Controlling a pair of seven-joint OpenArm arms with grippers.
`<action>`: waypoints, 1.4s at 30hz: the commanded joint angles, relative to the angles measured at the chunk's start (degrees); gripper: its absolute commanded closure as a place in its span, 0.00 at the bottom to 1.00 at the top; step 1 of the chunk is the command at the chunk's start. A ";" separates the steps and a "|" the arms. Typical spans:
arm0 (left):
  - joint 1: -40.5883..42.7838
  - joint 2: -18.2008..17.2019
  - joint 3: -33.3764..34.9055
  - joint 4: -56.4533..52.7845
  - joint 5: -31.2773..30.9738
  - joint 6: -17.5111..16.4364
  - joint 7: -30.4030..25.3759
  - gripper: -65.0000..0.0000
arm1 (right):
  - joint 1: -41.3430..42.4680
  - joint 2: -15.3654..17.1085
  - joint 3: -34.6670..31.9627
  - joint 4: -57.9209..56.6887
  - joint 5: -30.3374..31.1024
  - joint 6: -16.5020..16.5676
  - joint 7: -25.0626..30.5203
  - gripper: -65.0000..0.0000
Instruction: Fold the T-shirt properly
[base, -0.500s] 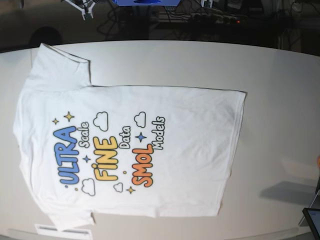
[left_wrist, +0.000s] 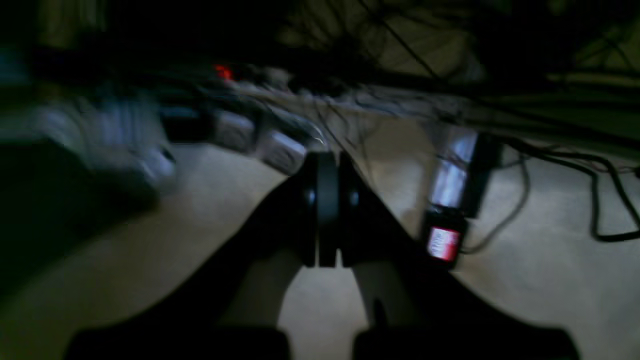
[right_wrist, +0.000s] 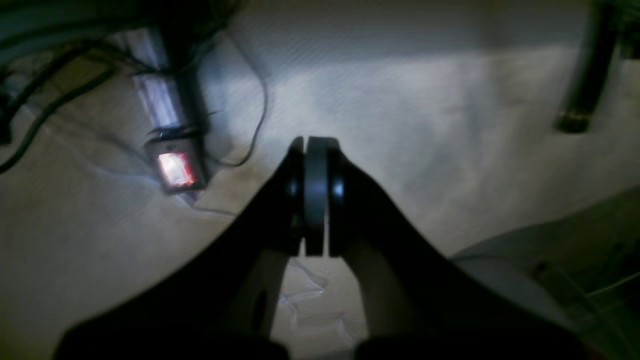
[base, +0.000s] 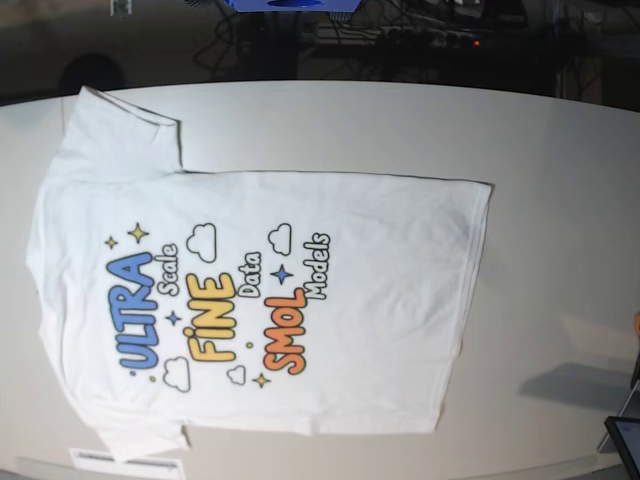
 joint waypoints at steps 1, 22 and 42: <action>0.70 -0.28 0.32 1.39 -0.02 -0.13 0.63 1.00 | -1.50 -0.10 0.42 3.29 0.17 0.25 -1.40 1.00; -16.70 2.88 3.13 -27.10 13.35 -0.31 7.84 1.00 | 21.00 1.13 -2.39 -31.43 -0.01 0.34 -3.86 1.00; 21.19 3.06 -16.48 42.71 13.26 -0.31 -0.07 1.00 | -13.37 -3.88 18.00 29.14 0.25 0.34 -2.19 1.00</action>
